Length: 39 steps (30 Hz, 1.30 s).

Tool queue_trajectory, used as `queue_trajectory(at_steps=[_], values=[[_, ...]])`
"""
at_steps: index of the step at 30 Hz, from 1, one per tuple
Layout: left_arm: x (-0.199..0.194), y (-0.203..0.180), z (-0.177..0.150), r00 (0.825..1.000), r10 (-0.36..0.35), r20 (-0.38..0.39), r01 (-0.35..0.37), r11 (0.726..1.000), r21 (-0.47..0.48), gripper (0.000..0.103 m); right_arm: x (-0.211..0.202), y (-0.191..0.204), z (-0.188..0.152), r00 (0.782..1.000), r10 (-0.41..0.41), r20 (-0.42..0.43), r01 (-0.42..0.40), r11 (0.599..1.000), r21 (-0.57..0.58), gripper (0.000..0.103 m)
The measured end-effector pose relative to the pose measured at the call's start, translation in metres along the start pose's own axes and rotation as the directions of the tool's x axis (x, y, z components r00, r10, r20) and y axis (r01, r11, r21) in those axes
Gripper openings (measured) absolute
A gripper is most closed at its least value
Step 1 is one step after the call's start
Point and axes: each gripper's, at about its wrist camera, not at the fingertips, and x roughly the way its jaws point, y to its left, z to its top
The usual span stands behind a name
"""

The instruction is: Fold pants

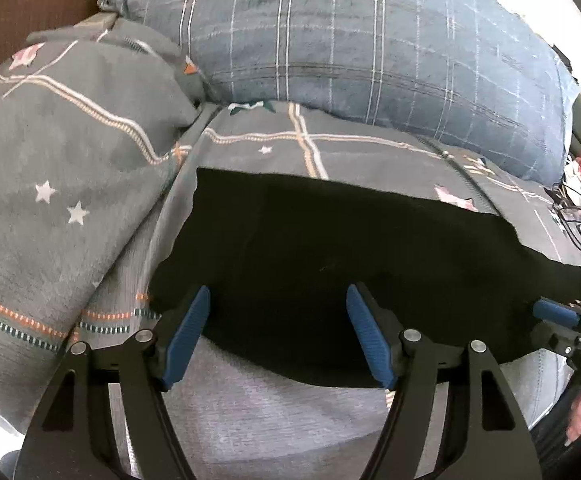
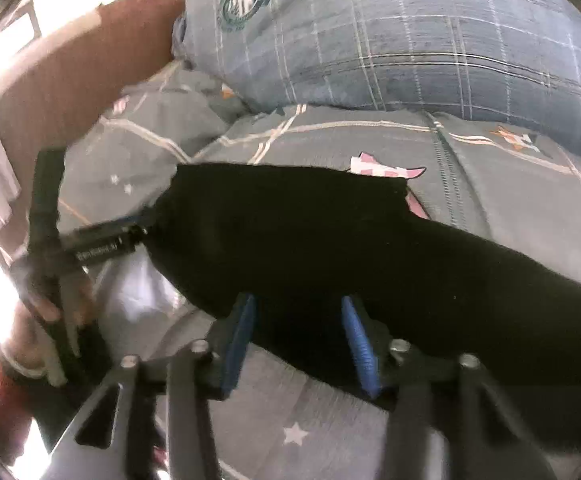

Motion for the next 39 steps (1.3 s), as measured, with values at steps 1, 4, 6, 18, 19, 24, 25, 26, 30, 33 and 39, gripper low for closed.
queue_trajectory(at_steps=[1, 4, 6, 18, 19, 24, 25, 26, 30, 33, 39], values=[[0.001, 0.000, 0.001, 1.000, -0.003, 0.002, 0.003, 1.000, 0.001, 0.071, -0.002, -0.001, -0.001, 1.000, -0.003, 0.004, 0.003, 1.000, 0.003, 0.049], [0.001, 0.000, 0.001, 1.000, 0.004, 0.001, -0.004, 1.000, -0.001, 0.071, -0.006, -0.002, -0.005, 1.000, -0.019, 0.005, 0.019, 1.000, 0.003, 0.049], [0.002, 0.000, 0.002, 1.000, 0.011, 0.000, -0.011, 1.000, 0.001, 0.072, -0.008, -0.003, -0.006, 1.000, -0.018, 0.009, 0.018, 1.000, 0.007, 0.049], [-0.009, -0.018, 0.002, 0.997, -0.038, 0.068, 0.033, 0.997, 0.070, 0.083, -0.034, -0.026, -0.018, 0.996, -0.061, 0.061, 0.056, 0.995, 0.078, 0.059], [-0.009, -0.020, 0.002, 0.997, -0.037, 0.065, 0.031, 0.996, 0.078, 0.083, -0.037, -0.029, -0.021, 0.995, -0.071, 0.063, 0.066, 0.994, 0.084, 0.060], [-0.008, -0.029, 0.001, 0.997, -0.049, 0.054, 0.044, 0.995, 0.092, 0.083, -0.054, -0.052, -0.036, 0.991, -0.115, 0.070, 0.105, 0.985, 0.139, 0.062], [-0.009, -0.032, 0.002, 0.997, -0.048, 0.053, 0.043, 0.995, 0.095, 0.083, -0.058, -0.058, -0.039, 0.989, -0.129, 0.071, 0.117, 0.981, 0.153, 0.062], [-0.010, -0.037, 0.004, 0.997, -0.052, 0.051, 0.047, 0.993, 0.104, 0.083, -0.062, -0.062, -0.042, 0.987, -0.143, 0.072, 0.130, 0.978, 0.165, 0.062], [-0.015, -0.058, 0.008, 0.997, -0.054, 0.052, 0.046, 0.989, 0.137, 0.083, -0.080, -0.083, -0.051, 0.975, -0.203, 0.085, 0.183, 0.963, 0.199, 0.062], [-0.017, -0.078, 0.012, 0.996, -0.068, 0.050, 0.060, 0.989, 0.138, 0.083, -0.092, -0.094, -0.052, 0.965, -0.239, 0.109, 0.209, 0.951, 0.229, 0.063], [-0.011, -0.128, 0.016, 0.988, -0.152, 0.019, 0.146, 0.973, 0.179, 0.083, -0.109, -0.115, -0.061, 0.952, -0.277, 0.127, 0.234, 0.932, 0.278, 0.066]])
